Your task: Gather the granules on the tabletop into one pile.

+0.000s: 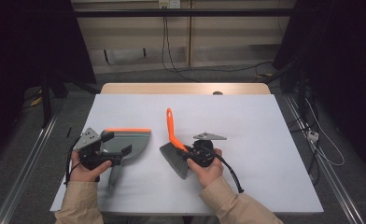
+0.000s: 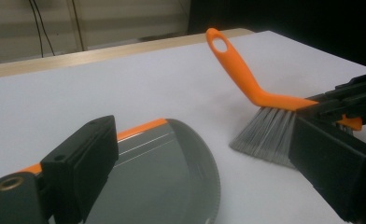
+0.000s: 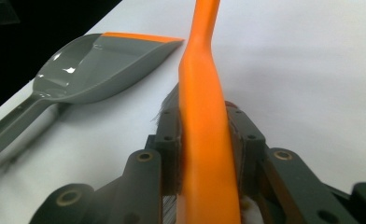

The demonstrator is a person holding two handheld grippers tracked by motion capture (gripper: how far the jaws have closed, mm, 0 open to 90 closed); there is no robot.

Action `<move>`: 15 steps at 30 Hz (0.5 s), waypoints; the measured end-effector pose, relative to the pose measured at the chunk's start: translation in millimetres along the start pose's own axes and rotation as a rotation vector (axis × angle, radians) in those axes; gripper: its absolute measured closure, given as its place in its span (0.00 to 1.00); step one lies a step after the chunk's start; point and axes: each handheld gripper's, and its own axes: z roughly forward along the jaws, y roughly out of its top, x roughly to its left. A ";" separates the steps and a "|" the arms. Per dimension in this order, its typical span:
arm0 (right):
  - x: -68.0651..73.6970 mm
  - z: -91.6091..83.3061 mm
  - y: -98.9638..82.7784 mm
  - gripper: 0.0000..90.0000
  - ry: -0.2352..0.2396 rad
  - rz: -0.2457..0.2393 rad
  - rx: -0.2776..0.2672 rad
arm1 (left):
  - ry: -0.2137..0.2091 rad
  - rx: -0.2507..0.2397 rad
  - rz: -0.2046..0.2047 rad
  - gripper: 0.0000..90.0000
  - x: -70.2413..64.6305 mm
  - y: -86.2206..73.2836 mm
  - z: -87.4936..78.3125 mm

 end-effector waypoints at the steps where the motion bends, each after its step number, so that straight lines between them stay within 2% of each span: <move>1: -2.3 -2.5 -0.5 0.77 -0.006 0.001 -0.005 | 0.000 0.001 0.000 0.09 -0.1 -0.1 0.3; 9: -15.5 -15.4 -4.2 0.77 -0.029 0.028 -0.023 | 0.000 0.006 0.003 0.09 -1.5 0.0 2.0; 15: -19.8 -21.4 -6.3 0.77 -0.042 0.033 -0.032 | -0.001 0.010 0.007 0.09 -2.3 -0.1 2.5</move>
